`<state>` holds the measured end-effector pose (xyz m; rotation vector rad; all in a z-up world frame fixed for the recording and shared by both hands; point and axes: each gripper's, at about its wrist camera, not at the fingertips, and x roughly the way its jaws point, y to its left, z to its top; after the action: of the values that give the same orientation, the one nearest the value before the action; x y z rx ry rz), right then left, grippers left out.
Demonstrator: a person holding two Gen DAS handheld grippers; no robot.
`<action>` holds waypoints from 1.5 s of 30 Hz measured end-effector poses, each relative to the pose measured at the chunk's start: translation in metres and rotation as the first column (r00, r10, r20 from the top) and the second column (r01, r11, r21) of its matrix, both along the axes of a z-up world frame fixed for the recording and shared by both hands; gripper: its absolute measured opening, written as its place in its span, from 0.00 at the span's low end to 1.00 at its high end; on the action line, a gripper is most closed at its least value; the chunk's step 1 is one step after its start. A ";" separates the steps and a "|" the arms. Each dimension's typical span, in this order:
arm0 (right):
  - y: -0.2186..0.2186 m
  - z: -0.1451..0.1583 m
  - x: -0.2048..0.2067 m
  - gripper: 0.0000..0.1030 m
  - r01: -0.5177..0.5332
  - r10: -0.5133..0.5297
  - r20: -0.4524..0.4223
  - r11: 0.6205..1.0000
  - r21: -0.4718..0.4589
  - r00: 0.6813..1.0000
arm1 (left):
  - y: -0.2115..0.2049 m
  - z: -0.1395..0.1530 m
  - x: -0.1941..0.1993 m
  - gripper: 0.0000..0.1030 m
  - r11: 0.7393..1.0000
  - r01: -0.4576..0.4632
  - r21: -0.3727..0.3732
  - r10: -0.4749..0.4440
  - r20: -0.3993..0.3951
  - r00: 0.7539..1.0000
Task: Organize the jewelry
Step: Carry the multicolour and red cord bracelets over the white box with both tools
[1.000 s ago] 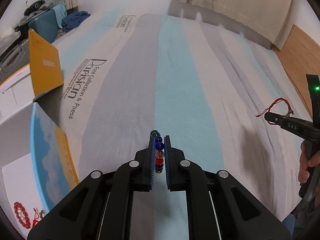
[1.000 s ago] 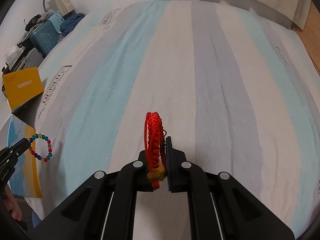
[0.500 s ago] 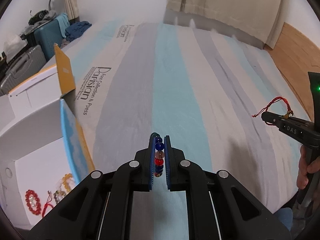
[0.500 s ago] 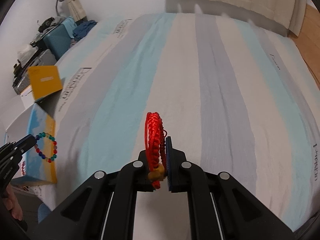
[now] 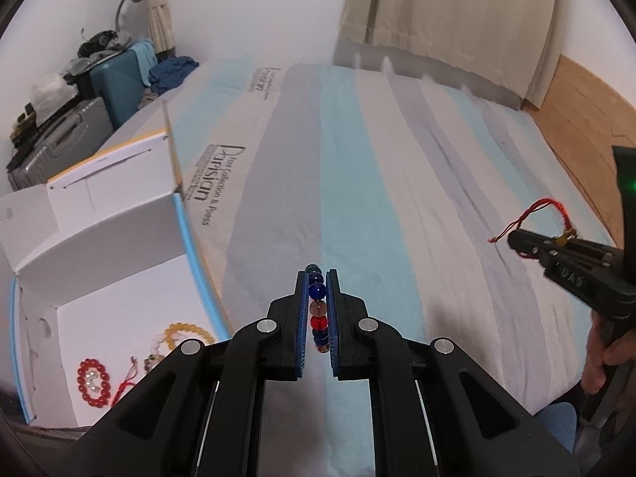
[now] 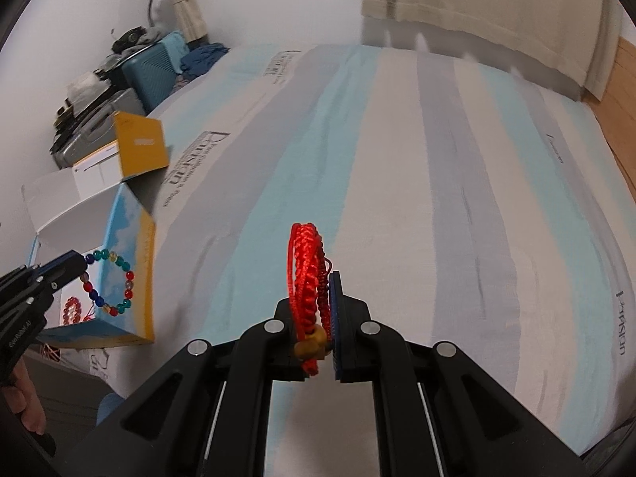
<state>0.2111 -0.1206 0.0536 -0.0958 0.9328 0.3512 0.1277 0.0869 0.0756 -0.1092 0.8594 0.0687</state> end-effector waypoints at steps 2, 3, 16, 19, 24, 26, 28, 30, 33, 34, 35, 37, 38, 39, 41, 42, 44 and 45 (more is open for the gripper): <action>0.013 0.002 -0.004 0.06 -0.017 0.017 0.003 1.000 0.002 1.000 | 0.009 0.006 -0.009 0.08 1.000 -0.012 0.002 0.012 0.012 1.000; 0.019 0.003 -0.006 0.06 -0.025 0.025 0.004 1.000 0.003 1.000 | 0.014 0.009 -0.012 0.08 1.000 -0.019 0.002 0.019 0.016 1.000; 0.156 0.016 -0.043 0.06 -0.223 0.222 0.029 0.975 0.014 0.975 | 0.118 0.020 -0.072 0.08 0.981 -0.194 0.021 0.193 0.026 0.981; 0.189 0.017 -0.054 0.06 -0.273 0.272 0.030 0.962 0.009 0.962 | 0.143 0.015 -0.086 0.08 0.971 -0.237 0.024 0.236 0.019 0.971; 0.247 0.010 -0.074 0.06 -0.356 0.356 0.019 0.934 0.002 0.934 | 0.184 0.007 -0.113 0.08 0.954 -0.299 0.017 0.299 -0.001 0.954; 0.268 0.005 -0.082 0.06 -0.382 0.382 0.009 0.924 -0.001 0.924 | 0.199 0.002 -0.123 0.08 0.947 -0.321 0.013 0.321 -0.011 0.947; 0.282 0.000 -0.087 0.06 -0.399 0.399 0.001 0.917 -0.004 0.917 | 0.211 -0.001 -0.130 0.08 0.941 -0.338 0.011 0.338 -0.019 0.941; 0.300 -0.008 -0.093 0.06 -0.419 0.418 -0.014 0.908 -0.011 0.908 | 0.222 -0.006 -0.137 0.08 0.935 -0.354 0.008 0.354 -0.032 0.935; 0.317 -0.019 -0.096 0.06 -0.431 0.431 -0.034 0.902 -0.020 0.902 | 0.238 -0.016 -0.143 0.08 0.927 -0.375 0.002 0.374 -0.056 0.926; 0.320 -0.022 -0.095 0.06 -0.433 0.432 -0.042 0.901 -0.022 0.901 | 0.241 -0.019 -0.144 0.08 0.926 -0.379 0.002 0.378 -0.067 0.923; 0.326 -0.028 -0.096 0.06 -0.436 0.435 -0.053 0.899 -0.028 0.899 | 0.245 -0.024 -0.144 0.08 0.924 -0.383 0.000 0.382 -0.078 0.921; 0.330 -0.035 -0.095 0.06 -0.437 0.434 -0.066 0.899 -0.036 0.898 | 0.250 -0.032 -0.143 0.08 0.923 -0.386 -0.005 0.383 -0.095 0.919; 0.333 -0.041 -0.094 0.06 -0.437 0.433 -0.076 0.899 -0.043 0.898 | 0.251 -0.037 -0.142 0.08 0.923 -0.385 -0.007 0.382 -0.104 0.918; 0.335 -0.045 -0.092 0.06 -0.436 0.432 -0.084 0.898 -0.050 0.898 | 0.253 -0.040 -0.140 0.08 0.923 -0.384 -0.008 0.381 -0.111 0.918; 0.338 -0.054 -0.089 0.06 -0.434 0.427 -0.102 0.899 -0.060 0.898 | 0.256 -0.049 -0.138 0.08 0.923 -0.384 -0.014 0.379 -0.126 0.917; 0.340 -0.059 -0.087 0.06 -0.433 0.425 -0.112 0.899 -0.064 0.898 | 0.258 -0.052 -0.136 0.08 0.923 -0.384 -0.015 0.379 -0.132 0.916; 0.341 -0.068 -0.083 0.06 -0.430 0.419 -0.132 0.900 -0.073 0.898 | 0.260 -0.059 -0.133 0.08 0.924 -0.382 -0.017 0.375 -0.146 0.915; 0.343 -0.072 -0.082 0.06 -0.430 0.417 -0.142 0.900 -0.076 0.898 | 0.260 -0.062 -0.131 0.08 0.925 -0.380 -0.018 0.373 -0.152 0.915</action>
<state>0.1293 0.2219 -0.0186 -0.3840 1.0508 0.7199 -0.0033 0.3470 0.0135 -0.3180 0.9780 0.4242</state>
